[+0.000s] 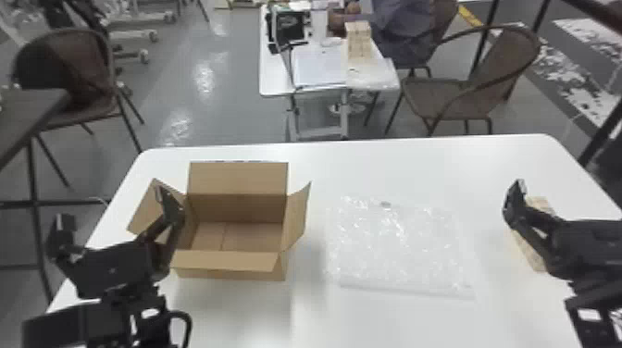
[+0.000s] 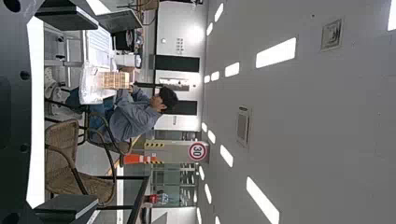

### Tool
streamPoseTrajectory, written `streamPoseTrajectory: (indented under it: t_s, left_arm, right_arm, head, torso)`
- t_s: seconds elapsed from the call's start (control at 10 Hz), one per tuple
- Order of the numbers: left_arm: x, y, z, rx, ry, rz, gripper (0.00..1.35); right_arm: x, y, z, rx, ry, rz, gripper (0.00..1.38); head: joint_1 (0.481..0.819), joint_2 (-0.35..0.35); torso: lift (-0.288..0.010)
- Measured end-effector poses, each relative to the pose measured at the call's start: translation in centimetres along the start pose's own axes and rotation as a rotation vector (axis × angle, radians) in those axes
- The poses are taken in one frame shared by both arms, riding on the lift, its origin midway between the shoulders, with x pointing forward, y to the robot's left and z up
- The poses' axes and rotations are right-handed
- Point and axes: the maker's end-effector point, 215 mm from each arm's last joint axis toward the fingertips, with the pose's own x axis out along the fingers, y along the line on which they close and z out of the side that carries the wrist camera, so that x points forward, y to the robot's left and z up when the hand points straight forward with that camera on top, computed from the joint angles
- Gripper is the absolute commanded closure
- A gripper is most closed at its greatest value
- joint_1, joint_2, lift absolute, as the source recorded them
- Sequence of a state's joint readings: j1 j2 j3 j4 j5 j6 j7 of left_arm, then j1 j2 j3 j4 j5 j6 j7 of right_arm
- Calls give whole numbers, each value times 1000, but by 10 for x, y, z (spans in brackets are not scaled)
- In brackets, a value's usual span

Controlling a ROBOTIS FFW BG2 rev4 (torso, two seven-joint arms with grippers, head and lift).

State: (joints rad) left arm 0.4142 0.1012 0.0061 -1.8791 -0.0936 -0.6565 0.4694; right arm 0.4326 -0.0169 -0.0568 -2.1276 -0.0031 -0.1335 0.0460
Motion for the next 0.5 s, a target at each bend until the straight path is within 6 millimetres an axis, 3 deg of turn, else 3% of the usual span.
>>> streamPoseTrajectory:
  t_s: [0.5]
  left_arm:
    - [0,0,0,0,0,0,-2]
  right_arm:
    - [0,0,0,0,0,0,-2]
  head:
    - [678,86]
  torso:
    - [-100]
